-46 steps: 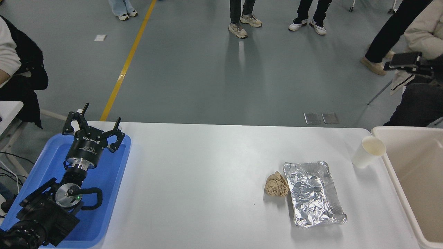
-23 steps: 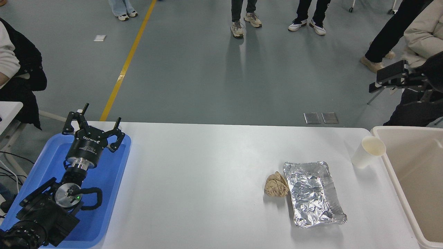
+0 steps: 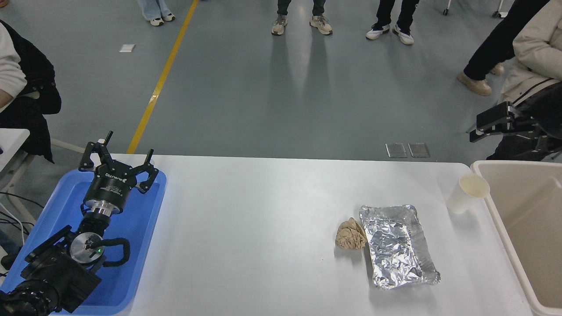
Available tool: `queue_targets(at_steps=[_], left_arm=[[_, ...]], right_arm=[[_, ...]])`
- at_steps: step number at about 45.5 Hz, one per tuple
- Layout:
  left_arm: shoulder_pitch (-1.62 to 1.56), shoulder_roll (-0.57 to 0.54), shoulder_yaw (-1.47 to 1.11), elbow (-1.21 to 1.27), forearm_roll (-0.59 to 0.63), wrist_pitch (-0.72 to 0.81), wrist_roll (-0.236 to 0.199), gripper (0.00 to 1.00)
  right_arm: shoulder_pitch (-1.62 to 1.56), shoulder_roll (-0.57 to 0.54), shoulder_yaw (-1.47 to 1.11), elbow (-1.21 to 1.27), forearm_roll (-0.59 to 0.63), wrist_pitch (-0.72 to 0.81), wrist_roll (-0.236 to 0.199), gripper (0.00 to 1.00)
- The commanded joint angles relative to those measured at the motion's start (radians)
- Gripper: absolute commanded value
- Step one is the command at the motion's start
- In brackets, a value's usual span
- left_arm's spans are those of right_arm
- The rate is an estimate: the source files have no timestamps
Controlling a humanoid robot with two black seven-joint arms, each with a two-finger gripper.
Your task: Pick up paper cup place in dustbin
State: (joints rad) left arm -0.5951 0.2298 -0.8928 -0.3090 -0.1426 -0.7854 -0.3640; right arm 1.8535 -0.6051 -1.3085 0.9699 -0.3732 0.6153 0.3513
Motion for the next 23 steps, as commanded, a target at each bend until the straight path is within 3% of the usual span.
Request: queue_targets(at_steps=[1,17,23], left_arm=[[0.000,0.000,0.000,0.001,0.000,0.000,-0.001,1.00],[0.000,0.000,0.000,-0.001,0.000,0.000,-0.001,1.00],[0.000,0.000,0.000,-0.001,0.000,0.000,-0.001,1.00]], right_arm=[[-0.218,0.053,0.005,-0.131,0.000,-0.189,0.000,1.00],[-0.439,0.079,0.025,-0.299,0.039,-0.298,-0.003,1.00],[-0.511,0.079,0.051,-0.349,0.105,-0.324,-0.031,1.00]])
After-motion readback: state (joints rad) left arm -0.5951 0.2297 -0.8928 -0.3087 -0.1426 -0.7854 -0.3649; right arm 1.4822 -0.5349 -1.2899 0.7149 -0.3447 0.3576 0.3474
